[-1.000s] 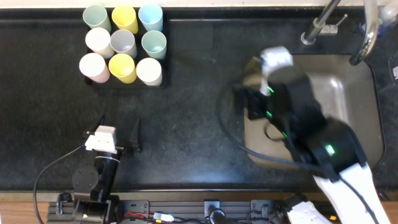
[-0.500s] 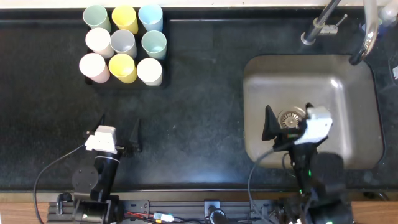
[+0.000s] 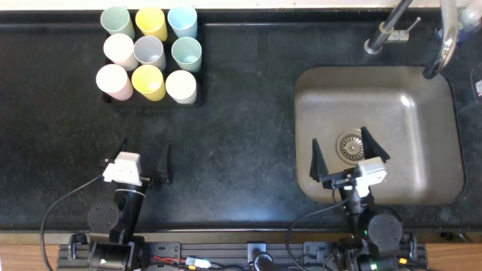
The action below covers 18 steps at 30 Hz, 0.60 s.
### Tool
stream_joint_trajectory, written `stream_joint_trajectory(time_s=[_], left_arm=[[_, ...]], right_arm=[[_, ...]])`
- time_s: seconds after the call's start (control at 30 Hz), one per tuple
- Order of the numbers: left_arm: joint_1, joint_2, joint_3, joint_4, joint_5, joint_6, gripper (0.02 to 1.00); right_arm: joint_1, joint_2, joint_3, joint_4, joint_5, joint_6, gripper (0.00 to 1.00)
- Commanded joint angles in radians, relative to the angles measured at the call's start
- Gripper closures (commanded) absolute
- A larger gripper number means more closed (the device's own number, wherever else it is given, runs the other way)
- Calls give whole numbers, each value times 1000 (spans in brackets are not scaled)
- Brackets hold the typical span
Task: Store Cups
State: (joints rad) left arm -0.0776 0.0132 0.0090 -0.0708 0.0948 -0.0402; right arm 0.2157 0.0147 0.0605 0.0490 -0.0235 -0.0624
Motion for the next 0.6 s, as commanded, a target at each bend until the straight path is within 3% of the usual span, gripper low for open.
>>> stream_joint_trajectory(time_s=[0.03,0.13,0.6], left_arm=[[3,-8,-1,-3,17,26,18],[3,-8,-1,-3,17,26,18],[3,-8,-1,-3,17,26,18]], right_arm=[[-10,-11,-56,-28,-31,-9,3],[-10,-11,-56,-94,6,-13,5],[-10,-11,-56,-125,6,-13,3]])
